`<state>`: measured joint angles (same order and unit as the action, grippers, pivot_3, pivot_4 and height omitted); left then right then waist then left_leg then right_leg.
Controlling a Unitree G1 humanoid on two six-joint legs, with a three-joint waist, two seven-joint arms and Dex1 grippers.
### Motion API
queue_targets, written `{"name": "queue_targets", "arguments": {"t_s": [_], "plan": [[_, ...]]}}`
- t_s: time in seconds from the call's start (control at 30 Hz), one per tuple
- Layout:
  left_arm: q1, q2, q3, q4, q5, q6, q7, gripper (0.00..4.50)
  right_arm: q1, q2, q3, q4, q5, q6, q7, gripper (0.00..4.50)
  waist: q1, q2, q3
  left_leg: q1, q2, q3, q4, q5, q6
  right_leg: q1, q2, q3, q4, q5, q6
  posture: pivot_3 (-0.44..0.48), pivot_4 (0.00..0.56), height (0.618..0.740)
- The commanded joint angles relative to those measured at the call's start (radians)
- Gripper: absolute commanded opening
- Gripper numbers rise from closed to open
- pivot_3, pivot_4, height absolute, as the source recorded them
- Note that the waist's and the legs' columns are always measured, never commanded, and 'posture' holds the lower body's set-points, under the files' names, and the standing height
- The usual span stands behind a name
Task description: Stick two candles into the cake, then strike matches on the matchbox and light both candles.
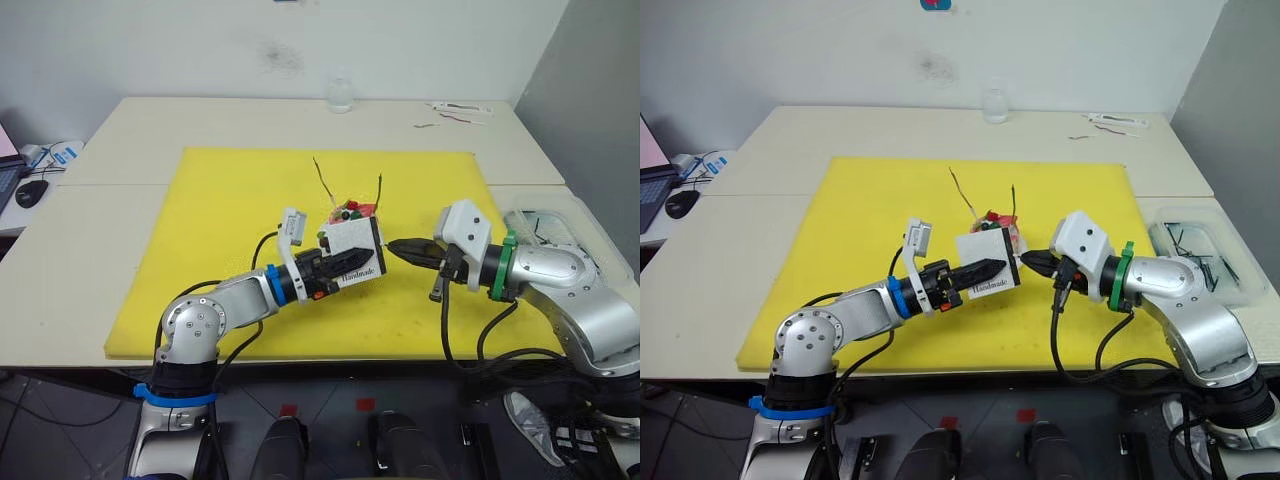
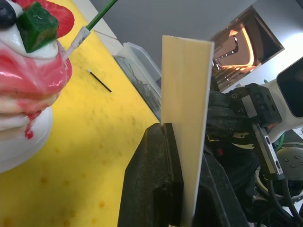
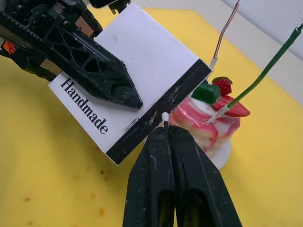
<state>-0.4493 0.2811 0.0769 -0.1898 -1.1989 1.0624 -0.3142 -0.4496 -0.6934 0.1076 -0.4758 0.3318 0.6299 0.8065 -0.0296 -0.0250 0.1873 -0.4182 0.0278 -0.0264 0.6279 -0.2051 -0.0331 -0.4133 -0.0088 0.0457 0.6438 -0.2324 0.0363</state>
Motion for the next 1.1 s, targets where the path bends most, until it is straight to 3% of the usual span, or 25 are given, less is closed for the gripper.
{"name": "queue_targets", "arguments": {"t_s": [0.03,0.17,0.23,0.3,0.4,0.57,0.67,0.83,1.1], "plan": [[-0.024,-0.012,0.0,-0.032,-0.009,-0.002,-0.009,0.0,-0.027,-0.007,0.009,-0.018,-0.012,-0.025,0.01,0.03,0.0,0.0,0.0,0.0,0.0,0.0,0.0,0.0,0.0,0.0,0.0,0.0,0.0,0.0,0.0,0.0,0.15,0.74],[-0.026,-0.019,-0.002,-0.037,-0.008,-0.003,-0.008,0.0,-0.025,-0.027,0.046,-0.026,-0.043,-0.067,0.036,0.03,0.0,0.0,0.0,0.0,0.0,0.0,0.0,0.0,0.0,0.0,0.0,0.0,0.0,0.0,0.0,0.0,0.15,0.74],[-0.043,-0.028,0.002,-0.045,-0.033,0.007,-0.001,0.0,0.005,-0.129,0.126,-0.047,-0.104,-0.119,0.144,0.03,0.0,0.0,0.0,0.0,0.0,0.0,0.0,0.0,0.0,0.0,0.0,0.0,0.0,0.0,0.0,0.0,0.15,0.74],[-0.112,-0.041,0.066,-0.028,-0.165,0.019,0.054,0.0,0.057,-0.298,0.149,-0.098,-0.085,-0.133,0.32,0.03,0.01,-0.001,0.001,0.0,0.0,0.0,0.0,0.0,0.0,0.0,-0.001,-0.001,0.0,0.0,0.0,0.0,0.15,0.74],[-0.207,-0.025,0.159,0.039,-0.409,-0.002,0.159,0.0,0.074,-0.433,0.079,-0.108,-0.013,-0.125,0.435,0.03,0.022,-0.004,0.003,-0.003,0.0,-0.002,0.002,0.0,0.0,-0.001,-0.001,-0.002,0.0,0.0,0.0,0.0,0.15,0.74],[-0.07,0.08,0.119,-0.032,-0.356,0.044,0.153,0.0,-0.07,-0.341,-0.009,-0.051,0.066,-0.013,0.334,0.03,-0.019,-0.002,0.002,0.007,0.001,0.004,0.0,0.0,0.0,0.004,-0.001,0.002,0.0,0.0,0.0,0.0,0.15,0.74],[-0.017,0.112,0.084,-0.076,-0.3,0.038,0.115,0.0,-0.108,-0.289,-0.024,-0.037,0.069,0.019,0.288,0.03,-0.009,-0.007,0.005,0.005,0.002,-0.001,0.0,0.0,0.0,0.002,0.002,-0.001,0.003,0.0,-0.001,0.0,0.15,0.74],[0.02,0.095,0.024,-0.07,-0.177,-0.002,0.097,0.0,-0.137,-0.205,-0.043,-0.039,0.06,0.022,0.201,0.03,0.013,-0.008,0.005,0.002,0.0,0.0,0.001,0.0,0.0,0.002,-0.002,-0.001,0.0,0.0,-0.002,0.0,0.15,0.74],[0.011,0.059,0.004,-0.07,-0.141,-0.007,0.065,0.0,-0.152,-0.143,-0.022,-0.031,0.032,-0.006,0.149,0.03,0.014,-0.008,0.006,0.0,-0.002,0.001,0.0,0.0,0.0,0.001,-0.005,-0.002,0.0,0.0,0.0,0.0,0.15,0.74]]}}
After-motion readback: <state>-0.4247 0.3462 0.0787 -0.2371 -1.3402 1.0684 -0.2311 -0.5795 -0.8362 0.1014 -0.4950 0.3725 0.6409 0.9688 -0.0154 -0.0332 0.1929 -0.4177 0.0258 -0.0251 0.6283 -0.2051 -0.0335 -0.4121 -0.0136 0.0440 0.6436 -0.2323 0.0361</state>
